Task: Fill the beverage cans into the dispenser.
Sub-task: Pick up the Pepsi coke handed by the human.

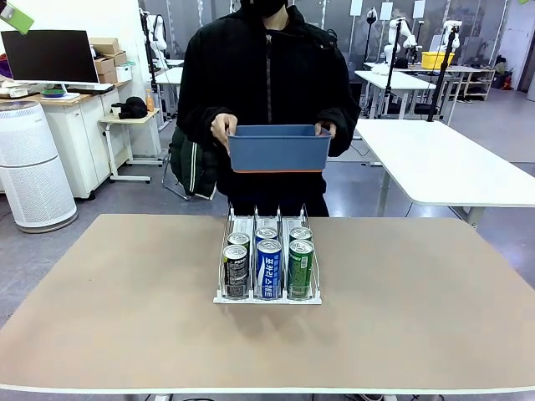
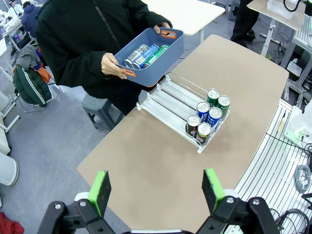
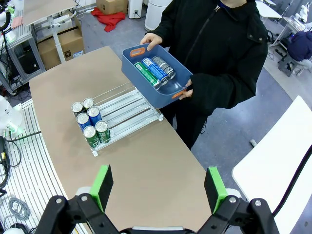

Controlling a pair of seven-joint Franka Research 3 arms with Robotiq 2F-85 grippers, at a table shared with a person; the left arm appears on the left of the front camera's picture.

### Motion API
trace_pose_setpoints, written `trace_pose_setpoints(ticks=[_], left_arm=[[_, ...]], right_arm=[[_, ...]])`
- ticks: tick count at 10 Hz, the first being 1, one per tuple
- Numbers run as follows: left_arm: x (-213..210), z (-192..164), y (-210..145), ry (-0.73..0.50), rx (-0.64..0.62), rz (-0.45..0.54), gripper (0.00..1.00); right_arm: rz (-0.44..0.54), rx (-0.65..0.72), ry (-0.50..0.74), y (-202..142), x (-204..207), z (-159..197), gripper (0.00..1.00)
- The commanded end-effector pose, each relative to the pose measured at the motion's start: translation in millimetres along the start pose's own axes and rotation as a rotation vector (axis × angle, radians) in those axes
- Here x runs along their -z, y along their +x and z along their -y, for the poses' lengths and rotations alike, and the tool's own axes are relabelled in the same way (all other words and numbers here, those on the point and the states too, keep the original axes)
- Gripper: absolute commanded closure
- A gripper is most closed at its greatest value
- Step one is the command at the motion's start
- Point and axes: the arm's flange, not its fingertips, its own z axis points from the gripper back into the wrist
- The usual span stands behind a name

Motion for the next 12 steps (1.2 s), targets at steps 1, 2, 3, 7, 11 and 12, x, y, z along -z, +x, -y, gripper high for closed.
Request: trace_pose_setpoints(ticks=[1,2,3,7,11,12], left_arm=[[0.7,-0.4,-0.6,0.005,0.001,0.001,0.00],[0.7,-0.4,-0.6,0.005,0.001,0.001,0.00],[0.7,-0.4,-0.6,0.005,0.001,0.001,0.00],[0.7,-0.4,-0.6,0.005,0.001,0.001,0.00],[0.7,-0.4,-0.6,0.005,0.001,0.001,0.00],[0.7,-0.4,-0.6,0.005,0.001,0.001,0.00]], right_arm=[[0.002,-0.002,-0.002,0.5,-1.2,-1.0,0.00],[0.002,-0.002,-0.002,0.5,-1.2,-1.0,0.00],[0.002,-0.002,-0.002,0.5,-1.2,-1.0,0.00],[0.002,-0.002,-0.002,0.5,-1.2,-1.0,0.00],[0.002,-0.002,-0.002,0.5,-1.2,-1.0,0.00],[0.002,-0.002,-0.002,0.5,-1.2,-1.0,0.00]])
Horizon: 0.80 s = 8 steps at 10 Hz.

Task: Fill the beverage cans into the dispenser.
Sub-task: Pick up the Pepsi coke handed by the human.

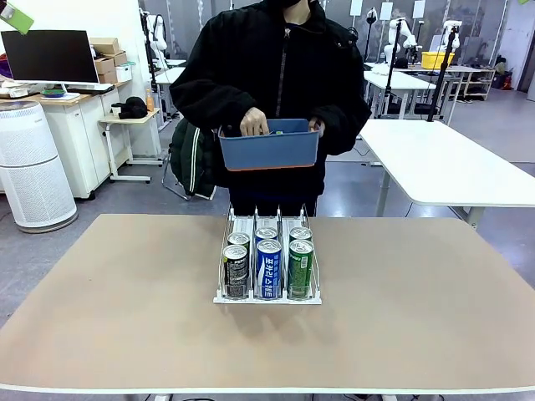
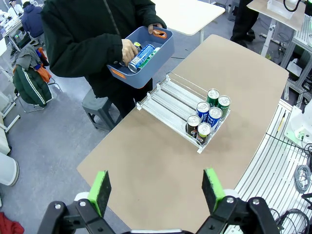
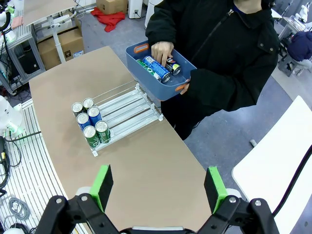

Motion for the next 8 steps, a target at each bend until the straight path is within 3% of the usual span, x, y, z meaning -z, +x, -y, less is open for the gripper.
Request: trace_pose_setpoints(ticks=[1,8], left_arm=[[0.7,-0.4,-0.6,0.005,0.001,0.001,0.00],[0.7,-0.4,-0.6,0.005,0.001,0.001,0.00]], right_arm=[[0.002,-0.002,-0.002,0.5,-1.2,-1.0,0.00],[0.002,-0.002,-0.002,0.5,-1.2,-1.0,0.00]])
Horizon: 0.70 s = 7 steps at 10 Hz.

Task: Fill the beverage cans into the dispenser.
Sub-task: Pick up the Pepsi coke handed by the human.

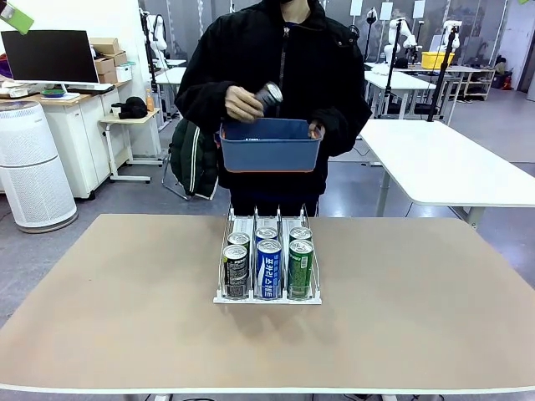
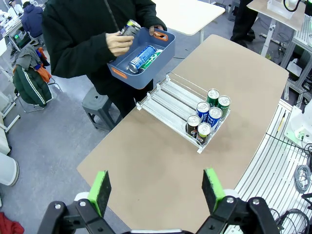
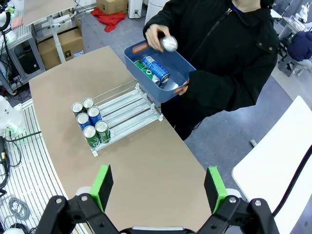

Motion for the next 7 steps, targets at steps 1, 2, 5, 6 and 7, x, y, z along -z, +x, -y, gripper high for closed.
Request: trace_pose_setpoints(ticks=[1,2,5,6,7], left_arm=[[0.7,-0.4,-0.6,0.005,0.001,0.001,0.00],[0.7,-0.4,-0.6,0.005,0.001,0.001,0.00],[0.7,-0.4,-0.6,0.005,0.001,0.001,0.00],[0.7,-0.4,-0.6,0.005,0.001,0.001,0.00],[0.7,-0.4,-0.6,0.005,0.001,0.001,0.00]], right_arm=[[0.002,-0.002,-0.002,0.5,-1.2,-1.0,0.00],[0.002,-0.002,-0.002,0.5,-1.2,-1.0,0.00],[0.002,-0.002,-0.002,0.5,-1.2,-1.0,0.00],[0.002,-0.002,-0.002,0.5,-1.2,-1.0,0.00],[0.002,-0.002,-0.002,0.5,-1.2,-1.0,0.00]])
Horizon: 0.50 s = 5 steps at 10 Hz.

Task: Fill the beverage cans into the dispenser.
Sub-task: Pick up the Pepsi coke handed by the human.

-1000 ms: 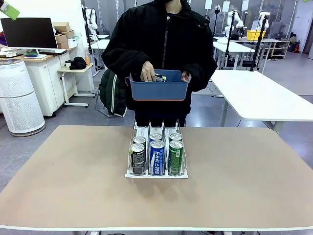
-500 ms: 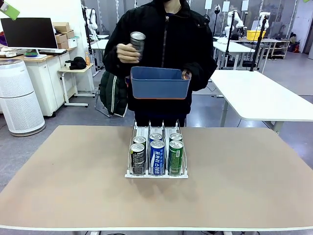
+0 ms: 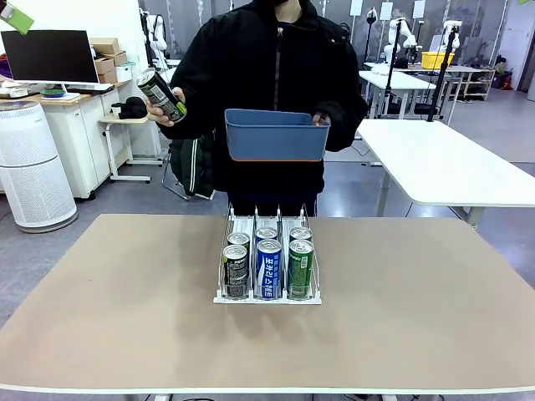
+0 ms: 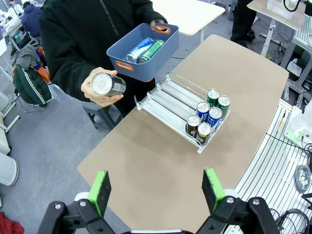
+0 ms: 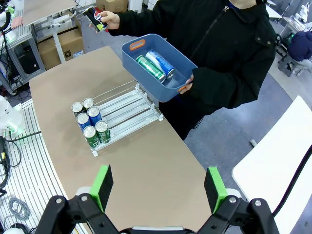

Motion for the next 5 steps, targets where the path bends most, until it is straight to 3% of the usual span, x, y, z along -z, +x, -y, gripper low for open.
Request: trace_pose_setpoints(ticks=[1,5], left_arm=[[0.7,-0.4,-0.6,0.005,0.001,0.001,0.00],[0.7,-0.4,-0.6,0.005,0.001,0.001,0.00]], right_arm=[[0.002,-0.002,-0.002,0.5,-1.2,-1.0,0.00],[0.002,-0.002,-0.002,0.5,-1.2,-1.0,0.00]])
